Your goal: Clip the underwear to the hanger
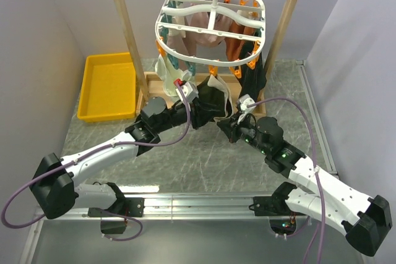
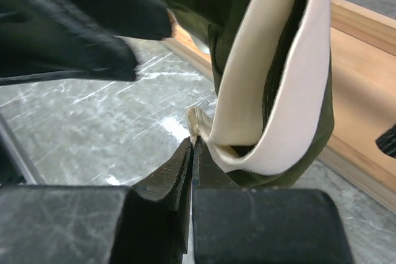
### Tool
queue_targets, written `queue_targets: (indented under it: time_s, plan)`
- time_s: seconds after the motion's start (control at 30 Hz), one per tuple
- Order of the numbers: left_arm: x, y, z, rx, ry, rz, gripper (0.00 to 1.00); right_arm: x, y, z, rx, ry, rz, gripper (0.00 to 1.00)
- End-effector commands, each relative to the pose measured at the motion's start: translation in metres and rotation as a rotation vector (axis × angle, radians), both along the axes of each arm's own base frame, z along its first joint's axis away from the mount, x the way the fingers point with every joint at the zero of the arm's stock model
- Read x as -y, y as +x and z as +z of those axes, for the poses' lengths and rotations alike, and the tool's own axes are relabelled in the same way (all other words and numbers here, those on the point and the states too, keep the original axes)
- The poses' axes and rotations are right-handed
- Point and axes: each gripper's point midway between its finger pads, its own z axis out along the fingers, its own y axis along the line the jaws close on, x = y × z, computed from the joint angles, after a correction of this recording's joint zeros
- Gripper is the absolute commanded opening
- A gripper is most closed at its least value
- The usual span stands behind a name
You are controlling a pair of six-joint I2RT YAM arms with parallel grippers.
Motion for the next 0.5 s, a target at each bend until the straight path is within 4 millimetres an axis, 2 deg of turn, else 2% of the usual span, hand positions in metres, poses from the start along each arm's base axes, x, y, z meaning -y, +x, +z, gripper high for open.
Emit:
queue_targets:
  time_s: [0.0,0.2,0.47]
  plan:
    - [-0.011,-0.008,0.020,0.045,-0.023,-0.011,0.32,0.001,0.011,0.008,0.047,0.026,-0.049,0.00]
    - [-0.027,-0.011,0.021,0.037,-0.007,0.004,0.44,0.001,0.018,0.007,0.061,0.019,-0.074,0.00]
    - [-0.040,-0.014,0.022,0.086,0.020,0.012,0.52,0.005,0.024,0.002,0.060,0.004,-0.087,0.18]
